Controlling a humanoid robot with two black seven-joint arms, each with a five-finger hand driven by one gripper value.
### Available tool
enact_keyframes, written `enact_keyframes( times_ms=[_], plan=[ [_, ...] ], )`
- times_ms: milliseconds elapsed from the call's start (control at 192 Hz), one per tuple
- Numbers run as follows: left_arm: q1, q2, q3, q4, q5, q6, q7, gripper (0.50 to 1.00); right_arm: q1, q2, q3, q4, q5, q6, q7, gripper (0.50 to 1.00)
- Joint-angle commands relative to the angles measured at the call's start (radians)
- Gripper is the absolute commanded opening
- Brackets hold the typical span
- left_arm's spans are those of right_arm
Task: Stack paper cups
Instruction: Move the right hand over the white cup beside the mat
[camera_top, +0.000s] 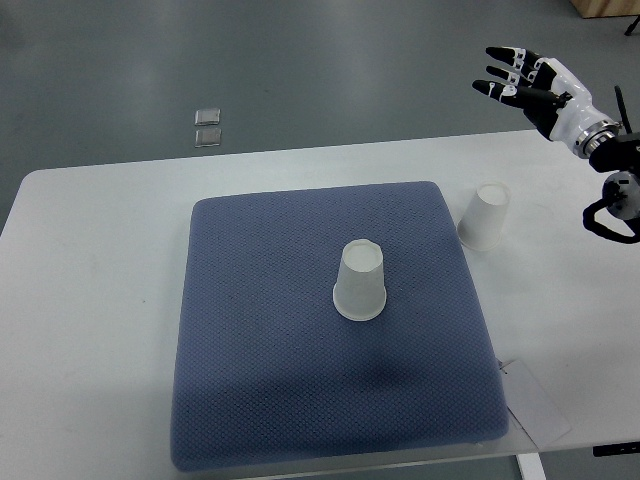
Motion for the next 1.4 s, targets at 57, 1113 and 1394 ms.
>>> enact_keyframes(
  times_ms=[57, 1113, 1394],
  plan=[
    [0.000, 0.000, 0.000, 0.000, 0.000, 0.000, 0.000, 1.000, 0.022, -0.076, -0.037, 0.000, -0.147, 0.057, 0.017, 0.911],
    [0.000, 0.000, 0.000, 0.000, 0.000, 0.000, 0.001, 1.000, 0.082, -0.050, -0.292, -0.052, -0.930, -0.003, 0.046, 0.911],
    [0.000, 0.000, 0.000, 0.000, 0.000, 0.000, 0.000, 1.000, 0.082, -0.039, -0.293, -0.092, -0.984, -0.006, 0.046, 0.911]
  ],
)
